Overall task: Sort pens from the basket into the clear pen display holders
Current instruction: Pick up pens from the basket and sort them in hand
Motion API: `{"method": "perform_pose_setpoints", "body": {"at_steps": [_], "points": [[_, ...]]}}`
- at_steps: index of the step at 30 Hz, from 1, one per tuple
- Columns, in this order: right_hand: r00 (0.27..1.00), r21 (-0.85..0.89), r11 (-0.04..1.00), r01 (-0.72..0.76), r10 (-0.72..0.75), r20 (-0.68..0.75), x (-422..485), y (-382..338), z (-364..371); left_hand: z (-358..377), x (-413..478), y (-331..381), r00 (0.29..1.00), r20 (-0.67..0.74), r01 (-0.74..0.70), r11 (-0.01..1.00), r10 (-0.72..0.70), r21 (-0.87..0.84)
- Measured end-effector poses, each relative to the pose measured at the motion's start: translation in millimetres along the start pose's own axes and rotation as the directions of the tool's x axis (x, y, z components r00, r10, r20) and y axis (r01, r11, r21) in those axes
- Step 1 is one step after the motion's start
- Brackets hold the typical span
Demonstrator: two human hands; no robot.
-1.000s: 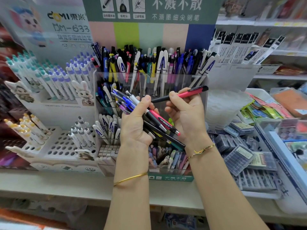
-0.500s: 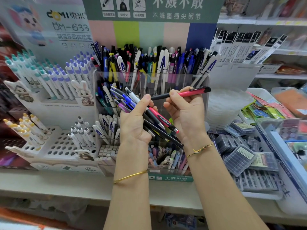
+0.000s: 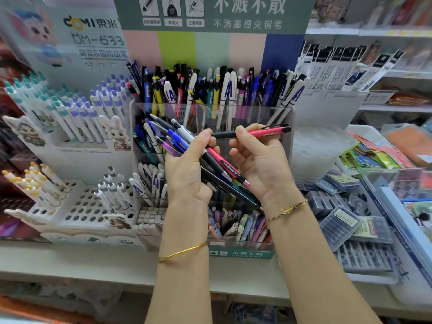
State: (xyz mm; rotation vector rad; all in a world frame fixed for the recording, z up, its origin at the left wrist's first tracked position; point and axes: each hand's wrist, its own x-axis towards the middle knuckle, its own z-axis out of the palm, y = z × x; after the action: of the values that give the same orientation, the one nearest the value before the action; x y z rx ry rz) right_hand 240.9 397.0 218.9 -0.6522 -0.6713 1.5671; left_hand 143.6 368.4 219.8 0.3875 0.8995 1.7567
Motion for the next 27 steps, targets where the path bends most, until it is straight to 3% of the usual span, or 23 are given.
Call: {"method": "perform_pose_setpoints", "body": {"at_steps": [8,14,20,27], "points": [[0.99,-0.006,0.999,-0.044,0.044,0.132,0.3,-5.7,-3.0,-0.3,2.6,-0.6,0.999,-0.023,-0.047,0.998,0.048,0.031],[0.983,-0.024,0.99,-0.139,0.141,0.122,1.0,-15.1,-3.0,-0.4,5.3,1.7,0.998,-0.033,-0.055,0.998,0.056,0.034],[0.999,-0.055,0.998,-0.008,0.009,0.034,4.5,-16.1,-5.5,-5.2,9.1,3.9,0.998,-0.017,-0.065,0.998,0.065,0.011],[0.996,-0.287,0.954,0.088,-0.088,0.013,7.8,-18.5,-11.3,-6.9,10.7,5.6,0.997,-0.038,-0.074,0.997,0.075,0.006]]}}
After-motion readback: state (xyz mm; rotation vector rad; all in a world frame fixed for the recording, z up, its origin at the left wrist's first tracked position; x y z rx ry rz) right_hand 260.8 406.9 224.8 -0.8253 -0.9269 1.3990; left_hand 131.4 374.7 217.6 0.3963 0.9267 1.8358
